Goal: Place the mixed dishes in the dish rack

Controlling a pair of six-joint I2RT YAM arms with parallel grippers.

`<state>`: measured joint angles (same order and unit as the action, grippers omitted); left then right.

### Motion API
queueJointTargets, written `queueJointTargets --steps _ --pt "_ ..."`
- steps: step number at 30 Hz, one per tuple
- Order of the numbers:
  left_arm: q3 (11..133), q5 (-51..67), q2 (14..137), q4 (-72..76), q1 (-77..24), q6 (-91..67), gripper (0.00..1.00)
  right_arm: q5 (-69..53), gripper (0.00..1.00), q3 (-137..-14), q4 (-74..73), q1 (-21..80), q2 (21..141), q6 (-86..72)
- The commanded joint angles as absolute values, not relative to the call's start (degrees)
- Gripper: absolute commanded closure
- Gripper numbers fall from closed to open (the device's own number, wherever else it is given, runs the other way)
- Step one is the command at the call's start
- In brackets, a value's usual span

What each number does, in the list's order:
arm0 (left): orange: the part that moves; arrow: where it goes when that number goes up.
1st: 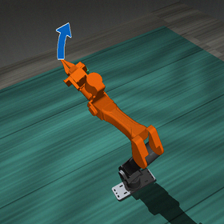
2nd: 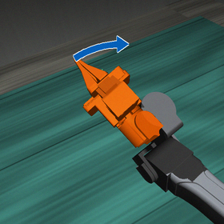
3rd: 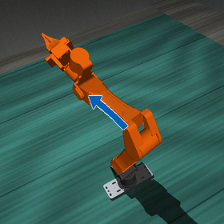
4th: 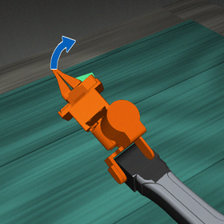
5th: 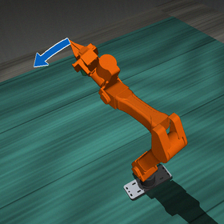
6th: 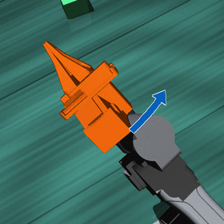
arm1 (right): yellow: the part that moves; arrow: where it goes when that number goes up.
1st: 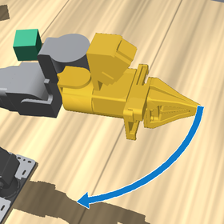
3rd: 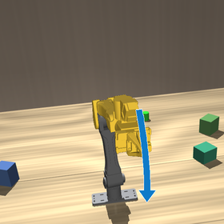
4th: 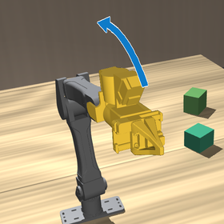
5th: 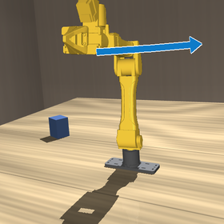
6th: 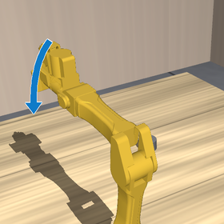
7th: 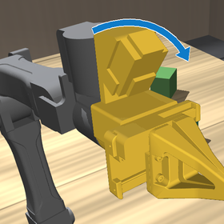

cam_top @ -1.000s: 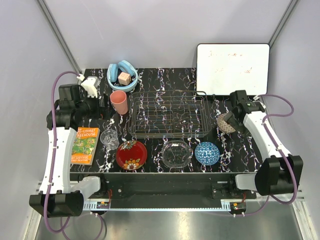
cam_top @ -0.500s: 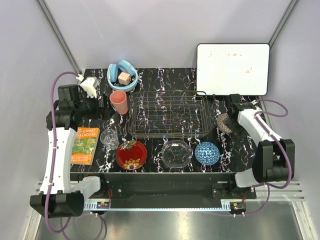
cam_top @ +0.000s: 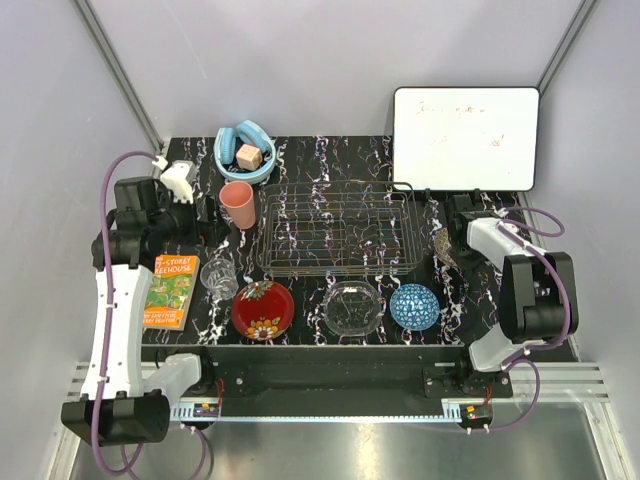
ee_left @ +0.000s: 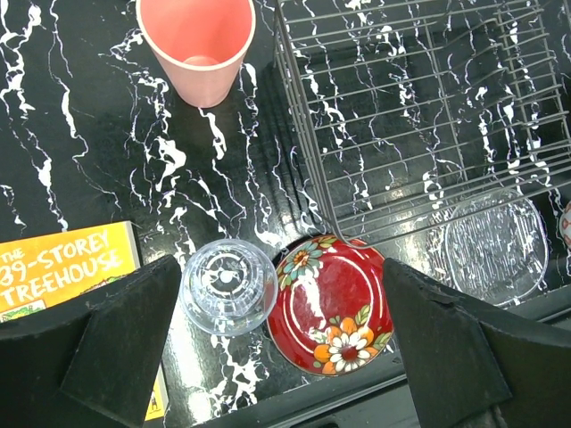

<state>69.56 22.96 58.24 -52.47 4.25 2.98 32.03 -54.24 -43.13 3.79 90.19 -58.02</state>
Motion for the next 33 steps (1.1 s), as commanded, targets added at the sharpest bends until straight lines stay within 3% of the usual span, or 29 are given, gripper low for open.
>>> queueJointTargets --steps 1,5,6,9,11,20,26,29,33 --pt "69.3 25.9 56.0 -49.7 4.6 3.8 0.01 35.3 0.44 -54.1 -41.6 3.5 92.4 -60.2" --pt "69.4 26.4 54.7 -49.7 4.6 4.3 0.01 36.0 0.66 -54.0 -41.4 3.5 93.1 -60.1" --pt "69.3 26.4 54.4 -49.8 4.6 4.7 0.01 36.3 0.77 -54.0 -41.4 3.5 92.9 -60.0" --pt "68.8 26.2 53.6 -49.8 4.6 5.3 0.01 36.4 0.84 -53.2 -41.4 3.5 91.3 -59.9" --pt "68.6 26.4 53.4 -49.7 4.6 5.4 0.01 35.9 1.0 -52.7 -41.1 3.5 90.2 -59.0" --pt "68.6 27.6 53.5 -49.8 4.7 4.7 0.01 37.5 1.0 -56.0 -41.0 4.3 75.6 -49.1" --pt "68.6 28.0 54.2 -49.7 4.6 4.3 0.01 47.0 1.0 -63.2 -41.8 11.9 65.1 -38.2" --pt "68.8 28.0 54.7 -49.7 4.7 3.9 0.01 54.2 1.0 -67.0 -42.9 18.5 65.5 -33.8" --pt "69.2 28.0 54.8 -49.6 4.6 3.4 0.01 73.1 1.0 -72.1 -43.0 31.7 72.8 -25.4"
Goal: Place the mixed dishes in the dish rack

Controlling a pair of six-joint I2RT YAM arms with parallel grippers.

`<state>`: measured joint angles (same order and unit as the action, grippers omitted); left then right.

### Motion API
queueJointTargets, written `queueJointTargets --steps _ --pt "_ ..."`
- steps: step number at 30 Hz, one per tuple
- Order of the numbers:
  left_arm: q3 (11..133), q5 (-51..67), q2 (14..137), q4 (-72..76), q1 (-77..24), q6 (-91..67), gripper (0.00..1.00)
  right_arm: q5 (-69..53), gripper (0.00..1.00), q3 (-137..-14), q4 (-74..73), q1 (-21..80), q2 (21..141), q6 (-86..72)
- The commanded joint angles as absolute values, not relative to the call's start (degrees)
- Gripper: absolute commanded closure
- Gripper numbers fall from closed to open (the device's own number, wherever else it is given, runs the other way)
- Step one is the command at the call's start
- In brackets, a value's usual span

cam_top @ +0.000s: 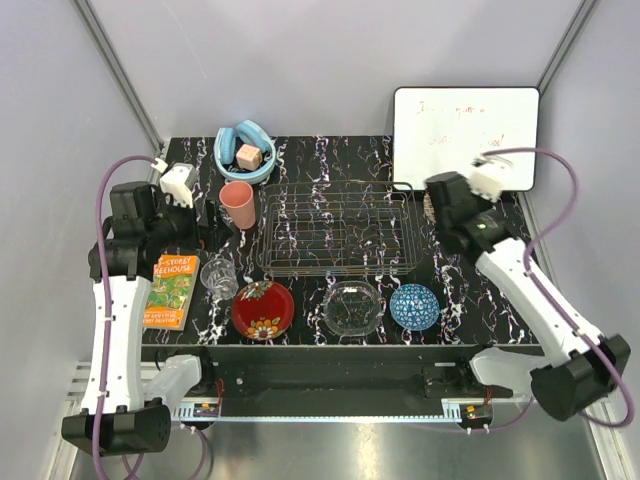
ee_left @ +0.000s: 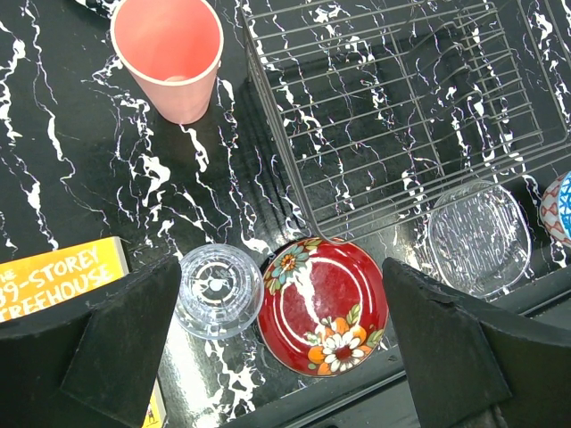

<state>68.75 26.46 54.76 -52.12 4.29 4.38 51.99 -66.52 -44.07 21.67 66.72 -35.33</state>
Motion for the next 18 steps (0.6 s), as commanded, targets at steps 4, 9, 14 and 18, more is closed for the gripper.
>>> queueJointTargets --steps 4,9,14,18 --pt "69.2 27.6 54.0 -49.6 4.6 3.6 0.01 84.5 1.0 -78.3 -43.1 39.2 82.8 -19.9" --pt "68.8 26.4 52.6 -50.0 4.7 4.2 0.01 89.2 1.0 -81.5 -43.5 40.9 91.7 -16.8" --pt "68.2 26.0 52.4 -50.2 4.5 4.7 0.01 91.5 1.0 -84.0 -44.4 41.7 98.3 -16.2" --pt "67.9 26.4 52.6 -50.3 4.6 4.4 0.01 91.1 1.0 -85.3 -44.6 41.8 101.9 -16.9"
